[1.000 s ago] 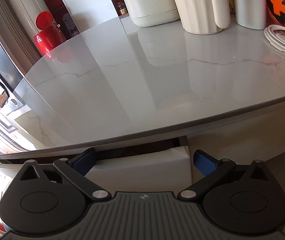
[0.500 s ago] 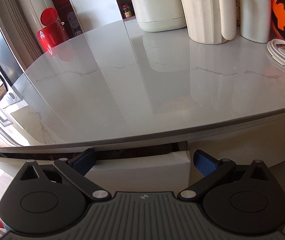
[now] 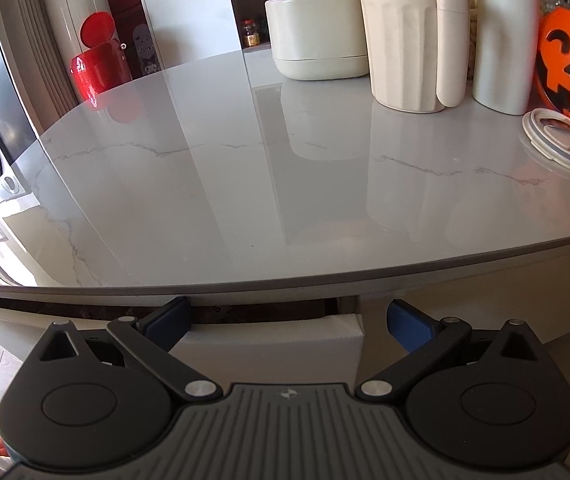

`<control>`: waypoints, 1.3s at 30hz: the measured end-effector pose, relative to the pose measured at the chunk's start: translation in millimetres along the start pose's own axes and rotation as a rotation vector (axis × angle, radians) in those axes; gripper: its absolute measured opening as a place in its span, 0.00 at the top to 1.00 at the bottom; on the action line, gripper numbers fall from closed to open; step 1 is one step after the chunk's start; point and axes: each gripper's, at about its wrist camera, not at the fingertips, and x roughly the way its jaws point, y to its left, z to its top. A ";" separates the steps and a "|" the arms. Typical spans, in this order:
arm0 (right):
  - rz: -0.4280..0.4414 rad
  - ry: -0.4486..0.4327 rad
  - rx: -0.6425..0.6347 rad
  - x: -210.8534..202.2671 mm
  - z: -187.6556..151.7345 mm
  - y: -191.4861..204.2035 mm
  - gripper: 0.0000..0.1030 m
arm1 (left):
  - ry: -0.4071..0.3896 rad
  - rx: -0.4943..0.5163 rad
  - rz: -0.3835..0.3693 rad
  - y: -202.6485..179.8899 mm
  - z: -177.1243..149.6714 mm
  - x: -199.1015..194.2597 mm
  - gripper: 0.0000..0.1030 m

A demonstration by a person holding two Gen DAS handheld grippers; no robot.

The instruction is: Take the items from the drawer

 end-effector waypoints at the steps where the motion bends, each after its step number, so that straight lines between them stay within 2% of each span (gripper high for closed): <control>1: -0.003 -0.002 -0.004 0.2 0.5 0.8 0.00 | 0.000 -0.001 -0.001 0.4 -0.1 0.1 0.83; 12: -0.014 -0.011 -0.022 -1.8 -1.9 1.8 0.00 | 0.010 -0.021 -0.016 5.2 2.0 1.6 0.84; 19: -0.013 -0.009 -0.019 -2.5 -2.9 0.6 0.00 | 0.028 0.047 -0.035 4.2 4.3 3.4 0.82; 27: -0.011 -0.006 -0.017 -2.0 -1.9 -0.6 0.00 | 0.033 0.072 -0.053 8.2 3.2 2.7 0.82; 33: -0.012 -0.006 -0.019 -2.0 -0.7 0.5 0.00 | 0.066 0.064 -0.058 14.7 8.9 6.1 0.70; 35: -0.013 -0.007 -0.019 -1.7 -0.4 0.7 0.00 | 0.073 0.042 -0.073 18.2 10.3 7.7 0.71; 37: -0.005 0.003 -0.002 -0.6 0.7 -0.7 0.00 | 0.083 0.025 -0.095 20.8 11.2 8.3 0.77; 39: 0.017 0.023 0.025 1.0 1.6 -3.2 0.00 | 0.092 0.020 -0.116 21.0 11.5 8.3 0.80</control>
